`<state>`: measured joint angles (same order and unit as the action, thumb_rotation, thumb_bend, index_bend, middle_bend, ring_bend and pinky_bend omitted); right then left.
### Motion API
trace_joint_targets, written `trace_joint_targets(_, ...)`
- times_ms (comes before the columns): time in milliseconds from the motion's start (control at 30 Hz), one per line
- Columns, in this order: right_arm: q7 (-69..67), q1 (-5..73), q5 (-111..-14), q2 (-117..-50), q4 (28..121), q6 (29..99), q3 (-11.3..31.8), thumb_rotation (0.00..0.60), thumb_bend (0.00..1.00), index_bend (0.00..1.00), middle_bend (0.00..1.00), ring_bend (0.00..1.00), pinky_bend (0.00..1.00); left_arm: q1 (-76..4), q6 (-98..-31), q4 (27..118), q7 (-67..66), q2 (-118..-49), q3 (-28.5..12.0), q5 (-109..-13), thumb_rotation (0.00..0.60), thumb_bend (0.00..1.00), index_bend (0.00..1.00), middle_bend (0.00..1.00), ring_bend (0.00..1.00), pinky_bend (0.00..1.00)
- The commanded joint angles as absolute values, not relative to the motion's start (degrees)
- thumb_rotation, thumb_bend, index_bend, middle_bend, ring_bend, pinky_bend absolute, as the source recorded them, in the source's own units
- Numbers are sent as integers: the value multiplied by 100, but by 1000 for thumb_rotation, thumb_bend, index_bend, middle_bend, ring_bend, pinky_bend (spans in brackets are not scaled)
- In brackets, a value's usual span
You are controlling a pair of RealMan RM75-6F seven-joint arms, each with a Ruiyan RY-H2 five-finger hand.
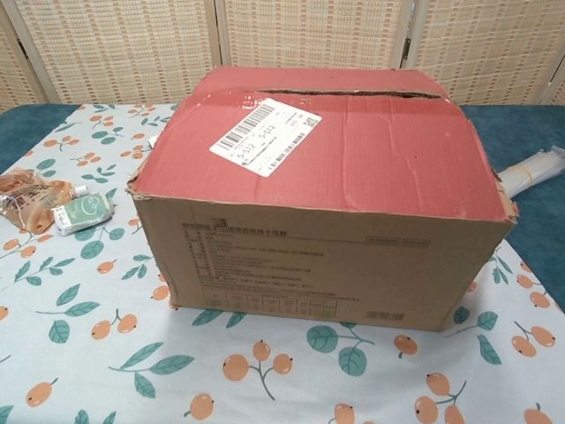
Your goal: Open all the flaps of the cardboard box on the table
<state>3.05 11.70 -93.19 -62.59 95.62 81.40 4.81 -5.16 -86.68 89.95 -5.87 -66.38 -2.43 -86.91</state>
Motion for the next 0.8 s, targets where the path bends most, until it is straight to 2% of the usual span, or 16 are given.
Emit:
trace_joint_targets(33, 122, 1588, -9296, -5812, 10103, 7823, 820, 600, 301, 0, 0, 0, 0, -533, -8617, 8975, -490, -6610, -283, -8614, 600, 406, 0, 0, 0, 0)
trace_joint_targets(267, 998, 2267, -8449, -5482, 10920, 7069, 1423, 600, 301, 0, 0, 0, 0, -618, -8360, 8821, -51, -6552, -352, -8407, 600, 406, 0, 0, 0, 0)
trace_joint_targets(600, 2164, 3073, -7450, -6250, 10869, 6516, 1718, 600, 301, 0, 0, 0, 0, -649, -8353, 8545, 481, -6543, -391, -8432, 600, 406, 0, 0, 0, 0)
trace_joint_targets(800, 2411, 3455, -7006, -6661, 10670, 6208, 1715, 600, 301, 0, 0, 0, 0, -641, -8366, 8530, 567, -6512, -367, -8466, 600, 406, 0, 0, 0, 0)
